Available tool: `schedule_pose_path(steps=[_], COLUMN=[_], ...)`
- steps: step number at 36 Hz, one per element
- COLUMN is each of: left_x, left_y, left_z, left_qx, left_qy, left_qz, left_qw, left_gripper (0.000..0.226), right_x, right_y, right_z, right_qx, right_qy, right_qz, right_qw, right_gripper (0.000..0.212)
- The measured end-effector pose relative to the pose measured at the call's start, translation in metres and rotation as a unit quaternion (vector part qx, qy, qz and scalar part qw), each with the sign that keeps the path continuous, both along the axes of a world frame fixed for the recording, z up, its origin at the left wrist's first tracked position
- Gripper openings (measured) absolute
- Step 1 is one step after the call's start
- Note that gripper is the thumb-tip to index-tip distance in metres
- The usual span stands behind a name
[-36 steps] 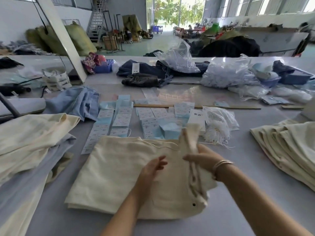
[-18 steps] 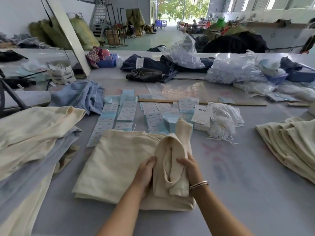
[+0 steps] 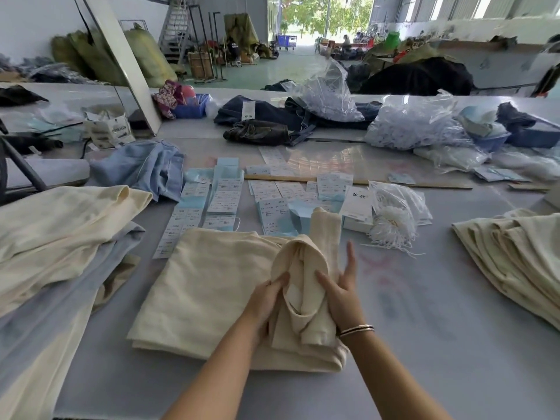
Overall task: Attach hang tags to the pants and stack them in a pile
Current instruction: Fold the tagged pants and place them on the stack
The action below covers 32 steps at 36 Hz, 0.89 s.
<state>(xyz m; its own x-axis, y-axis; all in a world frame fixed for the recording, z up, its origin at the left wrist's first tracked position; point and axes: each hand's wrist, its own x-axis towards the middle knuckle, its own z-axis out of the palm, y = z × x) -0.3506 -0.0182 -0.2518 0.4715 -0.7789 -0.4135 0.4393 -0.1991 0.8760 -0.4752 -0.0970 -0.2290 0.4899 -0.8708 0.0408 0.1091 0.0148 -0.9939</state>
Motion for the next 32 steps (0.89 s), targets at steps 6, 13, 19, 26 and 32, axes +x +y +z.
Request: schedule_pose_path(steps=[6,13,19,26,32], left_x=[0.000,-0.033,-0.048,-0.047,-0.032], left_y=[0.003,-0.008,-0.012,-0.011,-0.008], left_z=[0.006,0.026,0.038,0.037,0.031], left_qx=[-0.009,0.002,0.025,0.023,0.008], left_qy=[0.026,-0.231,-0.315,-0.278,-0.103], left_qz=[-0.015,0.040,0.074,0.078,0.085], left_qw=[1.000,0.972,0.946,0.957,0.991], left_gripper=[0.035,0.022,0.036,0.037,0.030], right_x=[-0.019,-0.033,-0.035,-0.042,-0.054], right_y=[-0.014,-0.002,0.010,-0.002,-0.010], right_z=[0.024,0.044,0.056,0.059,0.053], right_qx=[-0.222,-0.291,-0.310,-0.322,0.083], right_qy=[0.144,0.316,0.372,0.398,0.080], right_qz=[-0.115,-0.039,-0.020,0.044,0.037], right_qw=[0.958,0.902,0.875,0.858,0.993], right_gripper=[0.046,0.008,0.024,0.007,0.014])
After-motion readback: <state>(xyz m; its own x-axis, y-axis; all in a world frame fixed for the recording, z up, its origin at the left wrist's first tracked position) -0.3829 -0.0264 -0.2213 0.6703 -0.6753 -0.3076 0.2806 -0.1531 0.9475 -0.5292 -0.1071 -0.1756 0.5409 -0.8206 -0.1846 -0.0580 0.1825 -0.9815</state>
